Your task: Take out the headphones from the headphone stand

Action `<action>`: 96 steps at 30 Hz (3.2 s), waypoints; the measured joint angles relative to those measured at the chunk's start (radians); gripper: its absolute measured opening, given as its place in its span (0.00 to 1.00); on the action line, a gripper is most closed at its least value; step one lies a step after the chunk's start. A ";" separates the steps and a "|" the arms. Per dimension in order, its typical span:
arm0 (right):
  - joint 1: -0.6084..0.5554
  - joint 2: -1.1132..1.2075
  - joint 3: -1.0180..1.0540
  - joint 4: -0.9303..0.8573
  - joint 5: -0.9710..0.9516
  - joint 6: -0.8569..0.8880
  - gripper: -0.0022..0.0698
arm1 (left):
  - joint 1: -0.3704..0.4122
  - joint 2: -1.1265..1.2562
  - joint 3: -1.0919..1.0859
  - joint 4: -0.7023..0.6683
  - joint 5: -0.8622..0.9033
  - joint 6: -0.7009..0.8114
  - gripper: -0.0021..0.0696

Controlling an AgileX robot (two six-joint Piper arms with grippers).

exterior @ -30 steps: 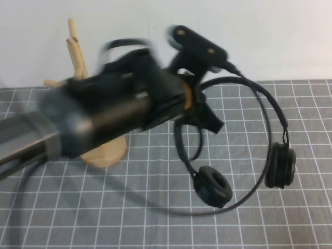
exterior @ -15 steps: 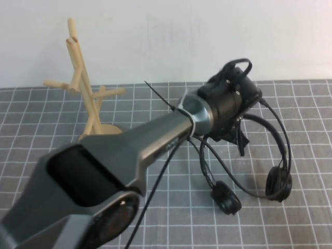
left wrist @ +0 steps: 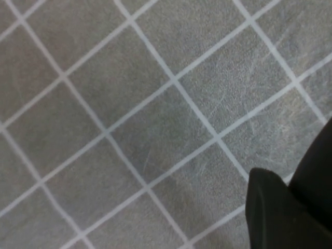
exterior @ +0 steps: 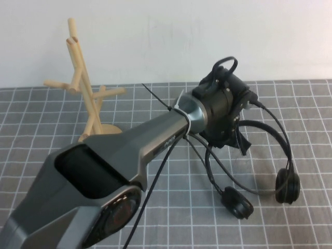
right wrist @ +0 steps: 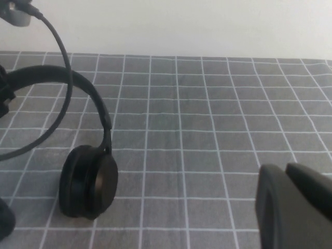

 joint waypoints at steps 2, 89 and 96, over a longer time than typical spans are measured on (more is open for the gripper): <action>0.000 0.000 0.000 0.000 0.000 0.000 0.02 | 0.002 0.018 -0.004 -0.002 -0.004 0.009 0.09; 0.000 0.000 0.000 0.000 0.000 0.000 0.02 | -0.051 -2.010 1.540 0.445 -0.154 -0.439 0.09; 0.000 0.000 0.000 0.000 0.000 0.000 0.02 | -0.051 -2.019 1.630 0.411 -0.301 -0.476 0.09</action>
